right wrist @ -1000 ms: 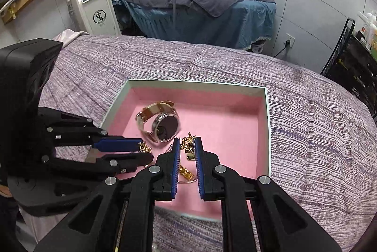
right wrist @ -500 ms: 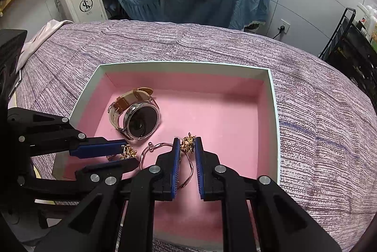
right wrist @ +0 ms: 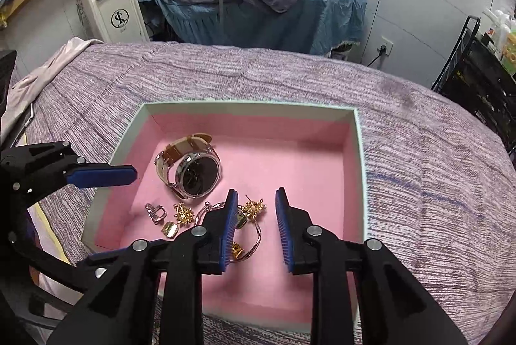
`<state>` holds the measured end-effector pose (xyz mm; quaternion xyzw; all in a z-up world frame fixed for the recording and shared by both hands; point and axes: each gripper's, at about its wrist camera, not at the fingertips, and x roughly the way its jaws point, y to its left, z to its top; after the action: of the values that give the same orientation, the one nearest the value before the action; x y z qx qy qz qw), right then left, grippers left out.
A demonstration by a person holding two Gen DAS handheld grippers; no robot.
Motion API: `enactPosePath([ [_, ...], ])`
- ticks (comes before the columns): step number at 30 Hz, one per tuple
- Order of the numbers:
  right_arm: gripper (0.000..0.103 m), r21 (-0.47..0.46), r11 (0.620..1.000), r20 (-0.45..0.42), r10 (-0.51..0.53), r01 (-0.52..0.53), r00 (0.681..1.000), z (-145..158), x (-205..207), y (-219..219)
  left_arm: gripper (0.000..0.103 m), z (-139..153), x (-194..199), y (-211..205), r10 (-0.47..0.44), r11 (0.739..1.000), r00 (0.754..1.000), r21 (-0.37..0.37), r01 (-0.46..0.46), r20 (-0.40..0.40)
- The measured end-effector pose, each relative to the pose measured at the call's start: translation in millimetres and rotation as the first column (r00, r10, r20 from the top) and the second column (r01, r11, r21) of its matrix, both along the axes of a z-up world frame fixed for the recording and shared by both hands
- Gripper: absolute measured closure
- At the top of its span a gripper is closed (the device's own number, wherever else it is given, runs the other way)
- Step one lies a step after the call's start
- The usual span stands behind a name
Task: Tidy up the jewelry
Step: 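Open both tools to release the earrings in the box and withdraw, then grasp the pearl bracelet with the right tool while the left tool grasps the silver ring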
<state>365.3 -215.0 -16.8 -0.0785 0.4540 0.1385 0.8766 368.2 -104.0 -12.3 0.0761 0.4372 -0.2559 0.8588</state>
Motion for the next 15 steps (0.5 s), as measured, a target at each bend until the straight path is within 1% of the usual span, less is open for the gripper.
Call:
enactPosePath([
  [2, 0.066, 0.006, 1.000, 0.030, -0.005, 0.005, 1.000, 9, -7, -3, 0.020, 8, -10, 9, 0.019, 1.000, 0.999, -0.012, -0.018, 0.031],
  [3, 0.065, 0.007, 1.000, 0.051, -0.008, 0.008, 0.999, 14, -12, -5, 0.018, 12, -16, 14, 0.030, 0.999, 0.998, -0.022, -0.029, 0.048],
  [5, 0.058, 0.012, 1.000, 0.096, -0.011, 0.010, 0.995, 25, -25, -9, 0.011, 18, -31, 24, 0.061, 0.998, 0.994, -0.040, -0.058, 0.085],
  [7, 0.053, 0.020, 1.000, 0.141, -0.018, 0.015, 0.990, 34, -40, -13, 0.008, 22, -47, 34, 0.091, 0.995, 0.988, -0.062, -0.084, 0.123],
  [9, 0.052, 0.024, 1.000, 0.184, -0.016, 0.012, 0.983, 43, -60, -17, 0.007, 22, -66, 41, 0.112, 0.992, 0.983, -0.081, -0.102, 0.145],
  [11, 0.051, 0.028, 1.000, 0.206, -0.010, 0.004, 0.978, 46, -76, -18, 0.007, 19, -82, 45, 0.118, 0.991, 0.981, -0.081, -0.107, 0.155],
  [15, 0.051, 0.041, 0.999, 0.200, 0.022, -0.031, 0.979, 43, -107, -17, 0.007, 12, -109, 50, 0.140, 0.989, 0.975, -0.066, -0.130, 0.173],
])
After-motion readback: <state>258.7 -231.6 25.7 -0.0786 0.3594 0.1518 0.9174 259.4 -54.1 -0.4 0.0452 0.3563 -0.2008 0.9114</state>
